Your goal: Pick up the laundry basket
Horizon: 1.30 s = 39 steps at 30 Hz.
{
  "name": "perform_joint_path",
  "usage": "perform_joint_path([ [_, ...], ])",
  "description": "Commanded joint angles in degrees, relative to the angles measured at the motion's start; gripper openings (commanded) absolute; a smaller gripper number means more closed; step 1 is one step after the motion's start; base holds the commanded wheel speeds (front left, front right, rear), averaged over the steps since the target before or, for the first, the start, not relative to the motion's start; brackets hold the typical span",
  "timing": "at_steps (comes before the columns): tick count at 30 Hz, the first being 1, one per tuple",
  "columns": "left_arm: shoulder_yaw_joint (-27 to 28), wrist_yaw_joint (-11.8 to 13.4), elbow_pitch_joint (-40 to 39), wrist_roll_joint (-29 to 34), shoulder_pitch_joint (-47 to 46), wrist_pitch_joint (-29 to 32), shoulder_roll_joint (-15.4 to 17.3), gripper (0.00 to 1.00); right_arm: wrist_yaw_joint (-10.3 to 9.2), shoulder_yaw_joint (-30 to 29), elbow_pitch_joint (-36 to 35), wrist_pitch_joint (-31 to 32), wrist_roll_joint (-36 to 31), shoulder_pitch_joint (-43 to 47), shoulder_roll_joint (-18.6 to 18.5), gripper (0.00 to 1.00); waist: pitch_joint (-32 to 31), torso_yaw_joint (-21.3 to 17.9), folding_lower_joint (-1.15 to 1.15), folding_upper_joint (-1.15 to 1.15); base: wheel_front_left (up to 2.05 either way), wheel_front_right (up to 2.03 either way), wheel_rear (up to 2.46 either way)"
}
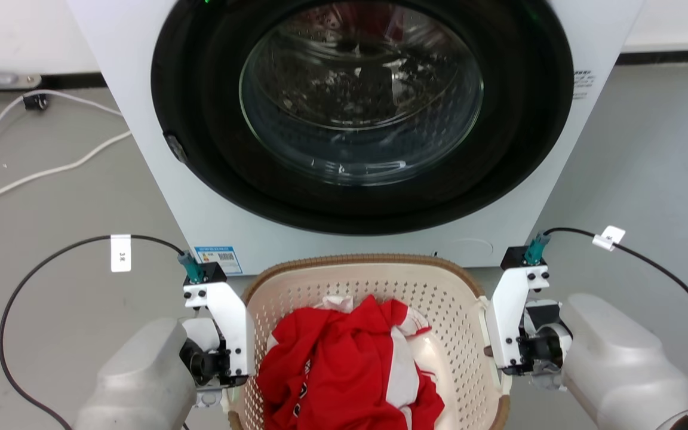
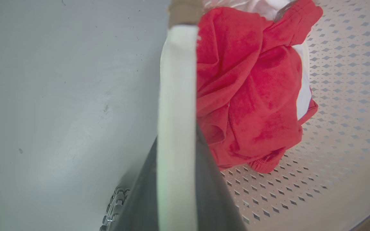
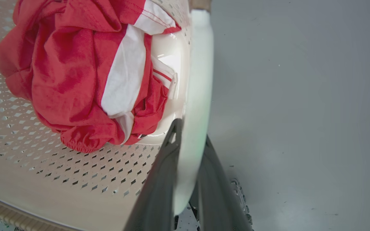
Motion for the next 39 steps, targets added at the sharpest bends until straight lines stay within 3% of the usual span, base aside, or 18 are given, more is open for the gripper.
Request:
perform_joint_path([
  [1, -0.24, -0.73, -0.29, -0.40, 0.60, 0.16, -0.49, 0.00, 0.17, 0.24, 0.01, 0.18, 0.19, 0.81, 0.38, 0.00, -1.31, -0.02, 0.01, 0.00, 0.00, 0.00, 0.00],
  [15, -2.44, -0.74, -0.33, -2.59, 3.82, 1.42, -1.61, 0.00, 0.19, 1.48, 0.10, 1.89, 2.40, 4.00, 1.77, 0.00, -4.40, -0.09, 0.01, 0.00, 0.00, 0.00, 0.00],
  [39, -4.62, -0.75, -0.58, -4.81, 3.31, 0.03, -1.84, 0.00, 0.23, 3.05, 0.27, 1.70, 4.21, 3.00, 1.37, 0.00, -3.94, 0.07, 0.01, 0.00, 0.00, 0.00, 0.00],
])
